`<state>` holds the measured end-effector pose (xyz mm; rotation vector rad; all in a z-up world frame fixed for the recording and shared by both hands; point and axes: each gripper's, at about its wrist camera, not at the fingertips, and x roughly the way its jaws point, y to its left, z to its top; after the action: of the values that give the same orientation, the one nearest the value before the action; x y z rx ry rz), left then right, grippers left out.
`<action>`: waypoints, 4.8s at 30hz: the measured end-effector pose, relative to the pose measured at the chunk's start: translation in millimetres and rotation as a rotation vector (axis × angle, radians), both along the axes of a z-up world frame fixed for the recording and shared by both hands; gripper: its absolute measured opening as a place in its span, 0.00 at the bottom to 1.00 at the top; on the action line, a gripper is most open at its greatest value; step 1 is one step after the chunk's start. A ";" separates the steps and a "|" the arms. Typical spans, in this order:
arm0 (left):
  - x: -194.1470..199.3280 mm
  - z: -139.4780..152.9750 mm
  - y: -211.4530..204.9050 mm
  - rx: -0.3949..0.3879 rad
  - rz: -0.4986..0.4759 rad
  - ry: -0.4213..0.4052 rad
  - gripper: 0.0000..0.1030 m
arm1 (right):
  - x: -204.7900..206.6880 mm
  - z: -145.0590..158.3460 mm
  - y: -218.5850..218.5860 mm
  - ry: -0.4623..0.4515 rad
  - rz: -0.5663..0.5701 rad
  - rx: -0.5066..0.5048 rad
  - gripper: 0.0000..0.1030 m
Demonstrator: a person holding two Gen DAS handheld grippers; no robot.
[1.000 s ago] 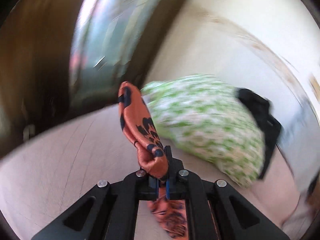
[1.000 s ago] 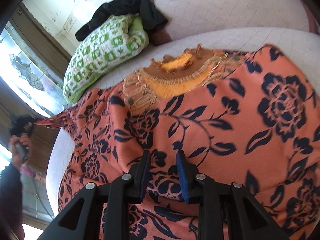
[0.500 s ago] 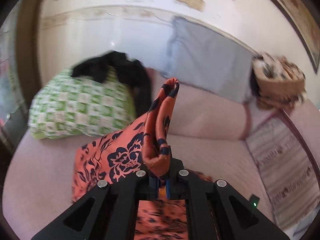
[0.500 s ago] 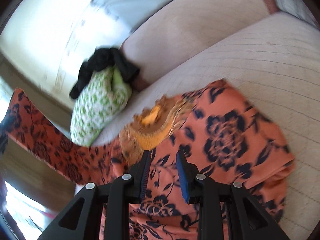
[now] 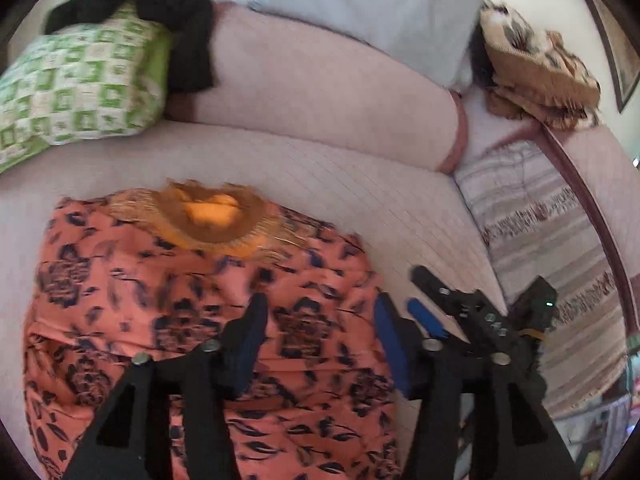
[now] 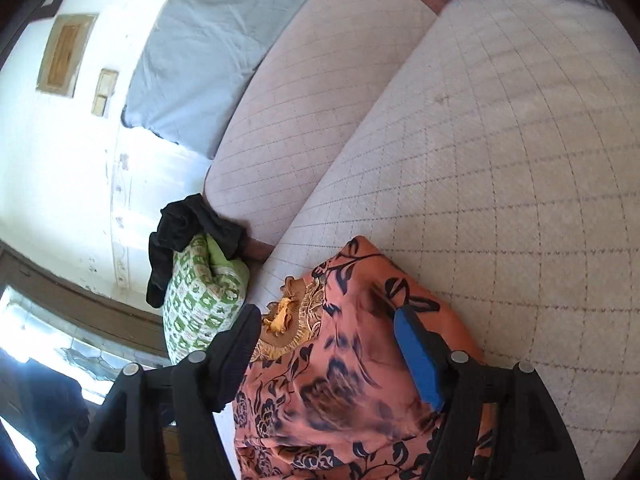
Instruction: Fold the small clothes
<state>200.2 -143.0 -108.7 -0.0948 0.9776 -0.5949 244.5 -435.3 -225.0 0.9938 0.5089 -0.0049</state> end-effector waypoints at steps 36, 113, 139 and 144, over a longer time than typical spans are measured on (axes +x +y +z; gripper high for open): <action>61.7 -131.8 74.0 0.436 0.242 -0.134 0.72 | 53.6 -40.3 179.7 0.208 0.466 -0.598 0.40; -93.6 -141.1 333.6 0.164 0.112 0.299 0.45 | -176.4 -50.6 120.4 0.220 0.497 -0.132 0.09; -101.6 -147.9 260.5 0.298 0.021 0.282 0.07 | -185.4 -40.1 110.7 0.150 0.474 -0.082 0.09; -69.2 -111.1 260.1 0.128 0.035 0.246 0.07 | -154.5 -5.8 96.1 0.057 0.445 -0.095 0.09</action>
<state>131.1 117.1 -219.7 -0.0727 1.2481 -0.4944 90.0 -339.2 -230.8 0.7734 0.7663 0.3382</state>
